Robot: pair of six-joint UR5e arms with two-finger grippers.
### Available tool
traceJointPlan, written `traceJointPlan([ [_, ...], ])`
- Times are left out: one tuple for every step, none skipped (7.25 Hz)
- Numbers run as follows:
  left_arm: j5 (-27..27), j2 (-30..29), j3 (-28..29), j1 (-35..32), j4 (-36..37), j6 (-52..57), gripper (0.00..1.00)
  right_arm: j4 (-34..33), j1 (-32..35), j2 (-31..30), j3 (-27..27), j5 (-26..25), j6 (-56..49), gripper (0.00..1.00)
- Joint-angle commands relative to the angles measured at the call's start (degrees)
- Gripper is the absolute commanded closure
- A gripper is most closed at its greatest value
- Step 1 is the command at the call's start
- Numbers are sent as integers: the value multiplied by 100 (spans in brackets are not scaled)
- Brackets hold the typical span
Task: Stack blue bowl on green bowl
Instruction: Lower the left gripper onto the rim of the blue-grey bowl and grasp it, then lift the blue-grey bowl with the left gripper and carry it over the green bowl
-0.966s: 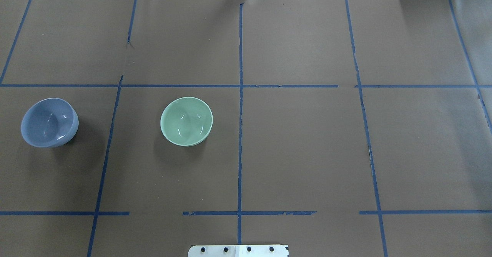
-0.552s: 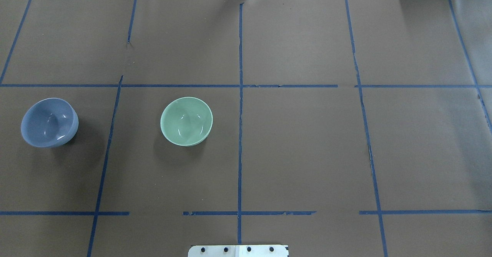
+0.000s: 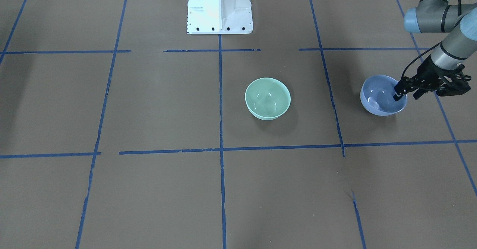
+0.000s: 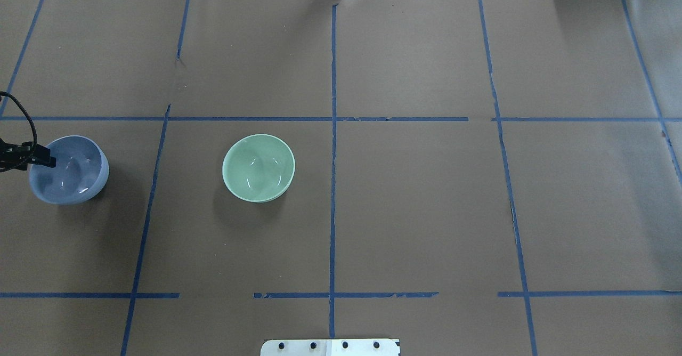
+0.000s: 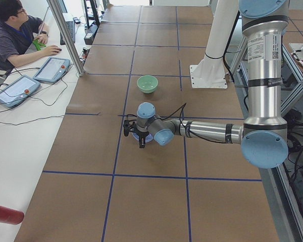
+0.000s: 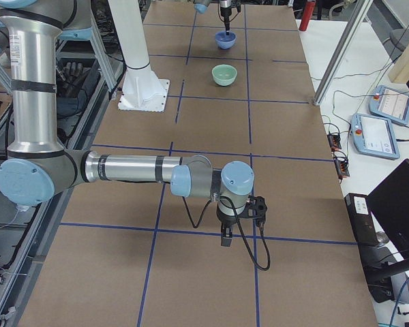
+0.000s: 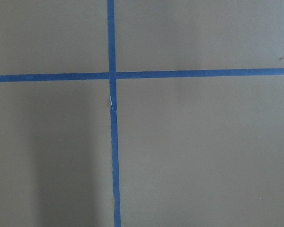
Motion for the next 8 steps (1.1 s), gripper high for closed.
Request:
traceJointPlan([
  [-35,42,-48,-9,-23,-20,100,0,-1,-2,0,0,-6,0],
  [-26,86,-144,-61,21,-12,100,0,-1,-2,0,0,-6,0],
  [-26,225,-310,-70,30,-12,100,0,-1,-2,0,0,-6,0],
  [-26,305,-581,-79,117,-12,100,0,-1,-2,0,0,-6,0],
  [-26,262,-1080,-79,806,-38,100,0,-1,6,0,0,-6,0],
  [-18,157,-1807,-53,1839,-273,100,0,-1,-2,0,0,3,0],
  [0,-209,-2136,-44,2337,-945,100,0,-1,6,0,0,3,0],
  [9,-909,-2131,69,2681,-1900,100,0,7,-2,0,0,3,0],
])
